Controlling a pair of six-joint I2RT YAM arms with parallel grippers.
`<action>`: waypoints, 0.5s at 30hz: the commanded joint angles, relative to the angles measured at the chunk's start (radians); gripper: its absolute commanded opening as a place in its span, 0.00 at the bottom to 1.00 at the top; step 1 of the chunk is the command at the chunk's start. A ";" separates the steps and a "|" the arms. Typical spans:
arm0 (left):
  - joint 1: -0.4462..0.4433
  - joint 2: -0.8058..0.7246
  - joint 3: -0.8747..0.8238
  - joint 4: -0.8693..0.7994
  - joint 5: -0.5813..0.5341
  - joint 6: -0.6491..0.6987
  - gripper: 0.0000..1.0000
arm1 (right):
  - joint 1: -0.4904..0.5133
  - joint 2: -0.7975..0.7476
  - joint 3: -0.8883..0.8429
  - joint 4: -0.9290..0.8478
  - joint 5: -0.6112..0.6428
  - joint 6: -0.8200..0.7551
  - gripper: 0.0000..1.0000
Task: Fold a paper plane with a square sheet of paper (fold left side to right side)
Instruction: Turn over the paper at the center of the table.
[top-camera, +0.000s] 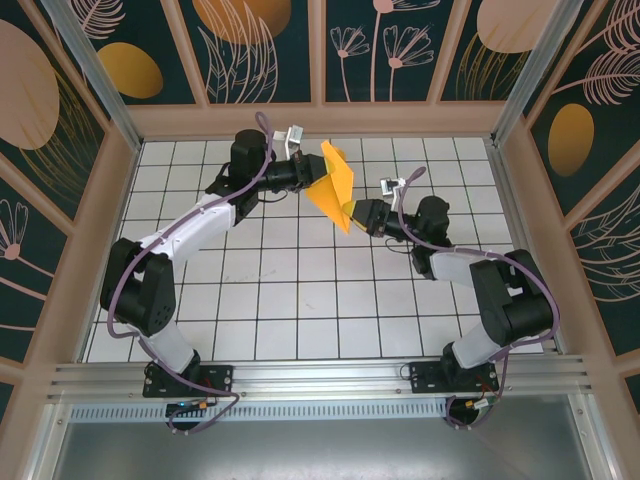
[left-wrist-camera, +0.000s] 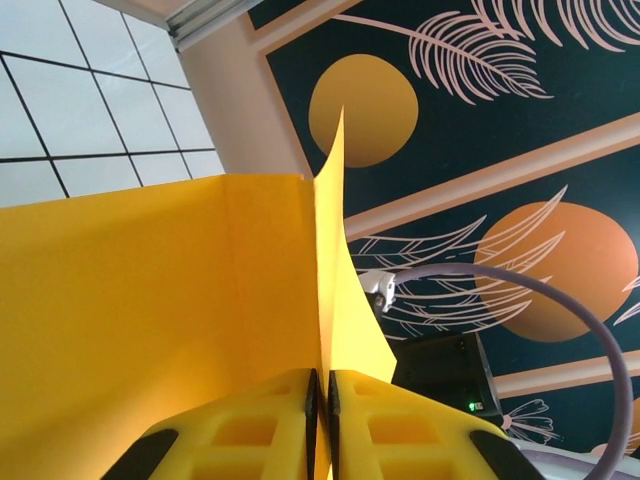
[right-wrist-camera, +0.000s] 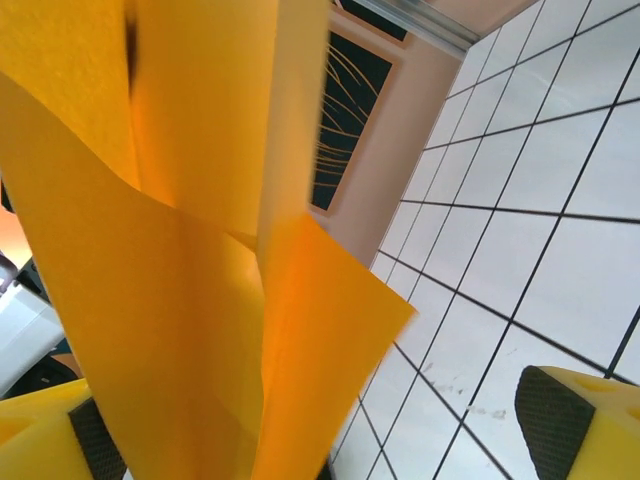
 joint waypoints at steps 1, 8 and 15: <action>-0.004 -0.028 0.008 0.041 0.016 -0.017 0.16 | 0.020 -0.021 -0.016 0.116 -0.014 0.036 0.99; -0.005 -0.031 -0.005 0.047 0.020 -0.017 0.16 | 0.071 0.017 0.019 0.184 -0.003 0.111 0.95; -0.005 -0.038 -0.030 0.047 0.021 -0.006 0.16 | 0.072 -0.016 0.047 0.121 0.015 0.097 0.70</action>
